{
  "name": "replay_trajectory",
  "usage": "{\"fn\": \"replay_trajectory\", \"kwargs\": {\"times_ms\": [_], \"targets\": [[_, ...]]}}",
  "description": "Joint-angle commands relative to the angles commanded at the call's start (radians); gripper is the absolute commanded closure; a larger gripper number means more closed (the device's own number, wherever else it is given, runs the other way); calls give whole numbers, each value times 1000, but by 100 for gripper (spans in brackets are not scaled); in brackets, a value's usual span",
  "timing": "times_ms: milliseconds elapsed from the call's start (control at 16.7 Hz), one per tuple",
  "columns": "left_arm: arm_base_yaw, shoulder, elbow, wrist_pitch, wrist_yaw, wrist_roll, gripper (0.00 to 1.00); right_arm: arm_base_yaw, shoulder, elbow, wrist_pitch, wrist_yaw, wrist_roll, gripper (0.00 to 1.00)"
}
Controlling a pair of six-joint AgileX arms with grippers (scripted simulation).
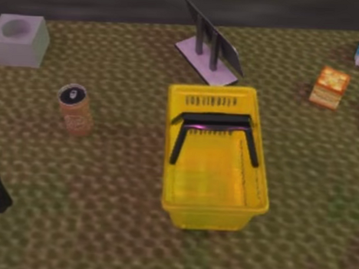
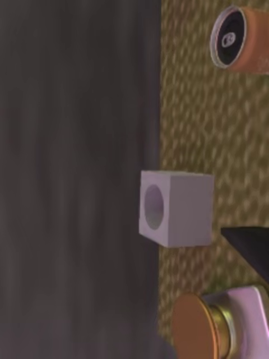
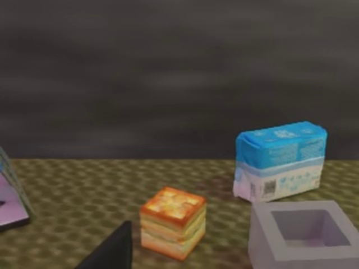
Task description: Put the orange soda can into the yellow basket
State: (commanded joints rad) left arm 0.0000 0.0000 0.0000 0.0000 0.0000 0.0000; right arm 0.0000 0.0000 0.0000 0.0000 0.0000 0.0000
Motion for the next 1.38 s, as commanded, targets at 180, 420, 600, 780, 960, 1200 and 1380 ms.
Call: {"fn": "replay_trajectory", "kwargs": {"times_ms": [180, 420, 600, 780, 960, 1200, 1380], "targets": [[-3, 9, 7, -5, 2, 2, 0, 0, 0, 0, 0, 0, 0, 0], [-29, 138, 115, -81, 23, 38, 0, 0, 0, 0, 0, 0, 0, 0], [-54, 328, 276, -189, 40, 92, 0, 0, 0, 0, 0, 0, 0, 0], [-78, 577, 490, -329, 50, 162, 0, 0, 0, 0, 0, 0, 0, 0], [-101, 869, 742, -488, 53, 243, 0, 0, 0, 0, 0, 0, 0, 0], [-129, 1288, 1105, -711, 51, 358, 0, 0, 0, 0, 0, 0, 0, 0], [-148, 1593, 1373, -873, 44, 442, 0, 0, 0, 0, 0, 0, 0, 0]]}}
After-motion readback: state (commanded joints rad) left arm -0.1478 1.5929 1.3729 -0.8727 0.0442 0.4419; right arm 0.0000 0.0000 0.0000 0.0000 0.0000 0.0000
